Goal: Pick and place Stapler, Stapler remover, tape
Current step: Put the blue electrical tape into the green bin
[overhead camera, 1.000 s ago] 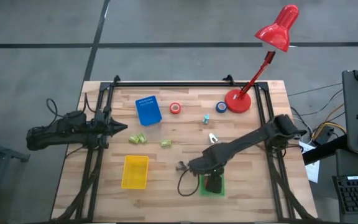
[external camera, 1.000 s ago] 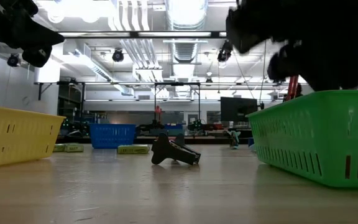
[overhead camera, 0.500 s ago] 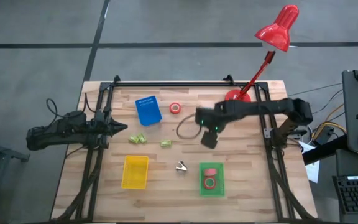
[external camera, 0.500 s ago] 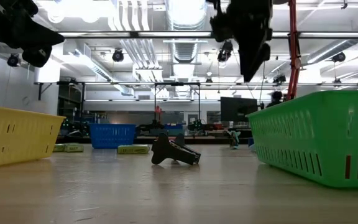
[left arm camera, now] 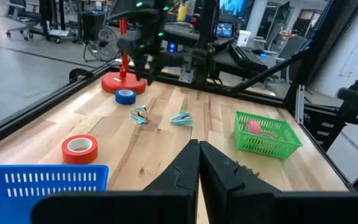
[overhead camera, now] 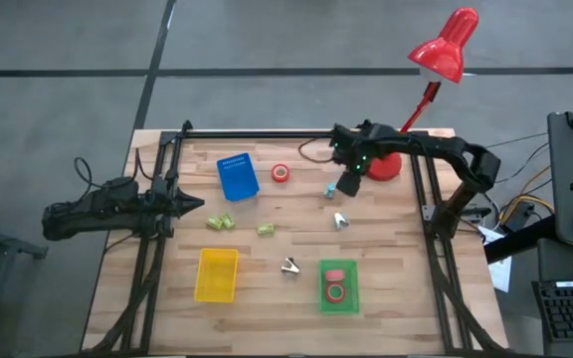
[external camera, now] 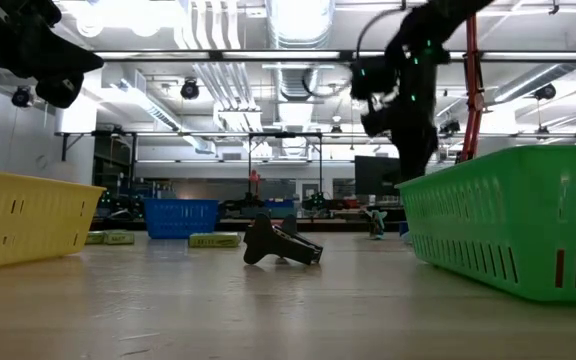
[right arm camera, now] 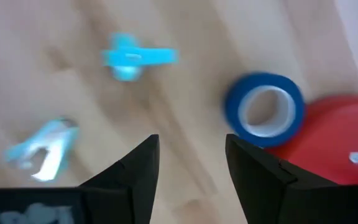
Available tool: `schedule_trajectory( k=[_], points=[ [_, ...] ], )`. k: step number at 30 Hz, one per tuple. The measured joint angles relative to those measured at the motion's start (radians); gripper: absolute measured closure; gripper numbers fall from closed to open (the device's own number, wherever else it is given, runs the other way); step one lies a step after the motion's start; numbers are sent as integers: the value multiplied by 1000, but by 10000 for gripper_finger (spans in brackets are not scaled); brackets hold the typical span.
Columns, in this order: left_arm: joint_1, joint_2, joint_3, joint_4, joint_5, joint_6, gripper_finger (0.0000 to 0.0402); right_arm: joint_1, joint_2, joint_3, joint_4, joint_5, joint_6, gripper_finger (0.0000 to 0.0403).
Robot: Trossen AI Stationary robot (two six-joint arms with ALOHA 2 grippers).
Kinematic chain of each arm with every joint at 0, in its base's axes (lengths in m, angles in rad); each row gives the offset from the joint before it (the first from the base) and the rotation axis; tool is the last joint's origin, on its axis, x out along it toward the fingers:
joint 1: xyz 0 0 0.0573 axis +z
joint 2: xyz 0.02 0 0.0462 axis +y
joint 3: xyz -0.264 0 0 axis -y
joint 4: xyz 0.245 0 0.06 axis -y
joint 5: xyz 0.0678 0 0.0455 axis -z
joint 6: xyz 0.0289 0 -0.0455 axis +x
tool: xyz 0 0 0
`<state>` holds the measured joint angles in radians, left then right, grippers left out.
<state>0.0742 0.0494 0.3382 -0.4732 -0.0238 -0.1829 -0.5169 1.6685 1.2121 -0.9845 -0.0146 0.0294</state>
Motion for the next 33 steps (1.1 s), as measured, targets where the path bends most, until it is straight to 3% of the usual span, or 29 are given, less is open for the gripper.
schedule_trajectory(
  k=[12, 23, 28, 33],
  points=[
    [0, 0, 0, 0, 0, 0, 387, -108, 110, -40, 94, 45, -152, 231],
    [0, 0, 0, 0, 0, 0, 387, -117, 208, -21, 104, 44, -186, 252],
    [0, 0, 0, 0, 0, 0, 387, -118, 220, -21, 109, 39, -190, 286],
    [0, 0, 0, 0, 0, 0, 387, -118, 225, -19, 105, 1, -171, 348]
  ],
)
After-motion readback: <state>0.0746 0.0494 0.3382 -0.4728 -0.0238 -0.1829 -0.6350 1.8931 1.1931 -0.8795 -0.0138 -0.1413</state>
